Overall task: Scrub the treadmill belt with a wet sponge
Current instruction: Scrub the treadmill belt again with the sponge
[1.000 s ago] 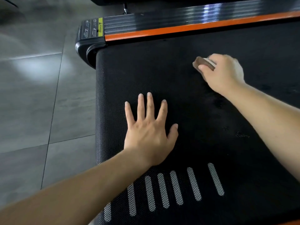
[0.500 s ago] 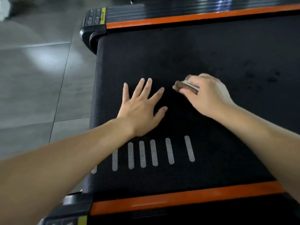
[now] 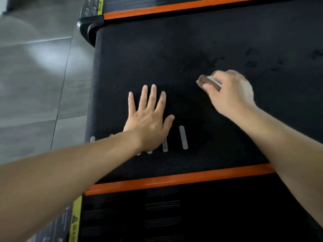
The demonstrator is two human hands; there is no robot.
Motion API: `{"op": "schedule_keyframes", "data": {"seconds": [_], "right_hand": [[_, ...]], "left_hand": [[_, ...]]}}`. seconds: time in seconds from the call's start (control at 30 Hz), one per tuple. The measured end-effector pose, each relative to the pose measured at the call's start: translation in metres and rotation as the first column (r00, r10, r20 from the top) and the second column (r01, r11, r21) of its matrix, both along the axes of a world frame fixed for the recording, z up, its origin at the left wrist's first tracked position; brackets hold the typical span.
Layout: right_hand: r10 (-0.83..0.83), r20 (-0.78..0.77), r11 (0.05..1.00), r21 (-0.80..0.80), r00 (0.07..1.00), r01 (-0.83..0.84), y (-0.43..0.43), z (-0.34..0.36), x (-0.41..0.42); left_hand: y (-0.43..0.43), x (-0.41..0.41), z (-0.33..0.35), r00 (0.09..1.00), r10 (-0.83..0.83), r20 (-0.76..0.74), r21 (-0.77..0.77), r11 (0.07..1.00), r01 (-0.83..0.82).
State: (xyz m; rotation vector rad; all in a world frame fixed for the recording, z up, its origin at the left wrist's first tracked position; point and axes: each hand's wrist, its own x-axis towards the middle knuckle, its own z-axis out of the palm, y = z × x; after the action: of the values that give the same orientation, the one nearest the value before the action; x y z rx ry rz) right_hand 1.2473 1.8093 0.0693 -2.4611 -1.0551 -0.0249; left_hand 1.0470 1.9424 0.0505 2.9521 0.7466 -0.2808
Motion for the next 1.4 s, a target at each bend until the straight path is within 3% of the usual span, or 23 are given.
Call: {"op": "schedule_keyframes", "data": {"seconds": [0.13, 0.17, 0.27, 0.33, 0.47, 0.53, 0.7, 0.9, 1.0, 1.07, 1.2, 1.27, 1.33, 1.4], "right_hand": [[0.343, -0.043, 0.939, -0.004, 0.938, -0.343, -0.030, -0.004, -0.063], [0.328, -0.033, 0.944, -0.016, 0.944, -0.329, -0.033, -0.005, -0.056], [0.081, -0.009, 0.997, 0.016, 0.997, -0.081, -0.029, -0.001, -0.030], [0.055, -0.004, 0.998, 0.043, 0.998, -0.055, -0.030, -0.004, -0.041], [0.395, -0.113, 0.918, 0.017, 0.912, -0.396, -0.053, 0.001, -0.082], [0.460, -0.107, 0.887, -0.004, 0.882, -0.463, -0.062, 0.001, -0.077], [0.192, -0.091, 0.981, 0.020, 0.977, -0.191, -0.067, 0.003, -0.057], [0.504, -0.157, 0.853, -0.064, 0.849, -0.518, -0.086, 0.007, -0.074], [0.239, -0.124, 0.969, -0.034, 0.963, -0.244, -0.094, 0.009, -0.040], [0.127, -0.147, 0.992, -0.005, 0.981, -0.129, -0.098, 0.009, -0.040], [0.476, -0.163, 0.873, -0.032, 0.864, -0.486, -0.102, 0.004, -0.050], [0.444, -0.090, 0.894, -0.032, 0.892, -0.448, -0.097, 0.002, -0.023], [0.248, -0.100, 0.969, 0.023, 0.964, -0.247, -0.090, 0.003, -0.006], [0.297, -0.069, 0.954, 0.053, 0.952, -0.294, -0.093, 0.002, -0.015]], "left_hand": [[0.000, -0.001, -0.001, 1.000, -0.001, 0.016, 0.002, 1.000, 0.001], [0.001, 0.000, -0.002, 1.000, -0.006, 0.025, -0.001, 1.000, 0.006], [0.001, -0.001, -0.004, 0.999, -0.015, 0.050, 0.004, 1.000, 0.015], [0.001, -0.002, -0.005, 0.997, -0.024, 0.068, 0.001, 1.000, 0.024], [0.003, -0.002, -0.007, 0.996, -0.043, 0.080, -0.002, 0.999, 0.043], [0.002, -0.003, -0.008, 0.995, -0.039, 0.095, -0.010, 0.999, 0.040], [0.002, -0.004, -0.006, 0.994, -0.036, 0.101, -0.024, 0.999, 0.039], [-0.003, 0.011, -0.002, 0.977, -0.105, 0.184, -0.129, 0.983, 0.130], [-0.012, 0.024, -0.003, 0.981, -0.079, 0.177, -0.143, 0.984, 0.105], [-0.016, 0.031, -0.006, 0.983, -0.043, 0.177, -0.124, 0.990, 0.065], [-0.022, 0.040, -0.009, 0.982, 0.031, 0.187, -0.087, 0.996, -0.015], [-0.025, 0.043, -0.010, 0.979, 0.069, 0.191, -0.089, 0.995, -0.052], [-0.027, 0.048, -0.009, 0.975, 0.113, 0.191, -0.107, 0.990, -0.093], [-0.030, 0.053, -0.010, 0.965, 0.184, 0.185, -0.132, 0.978, -0.161]]}}
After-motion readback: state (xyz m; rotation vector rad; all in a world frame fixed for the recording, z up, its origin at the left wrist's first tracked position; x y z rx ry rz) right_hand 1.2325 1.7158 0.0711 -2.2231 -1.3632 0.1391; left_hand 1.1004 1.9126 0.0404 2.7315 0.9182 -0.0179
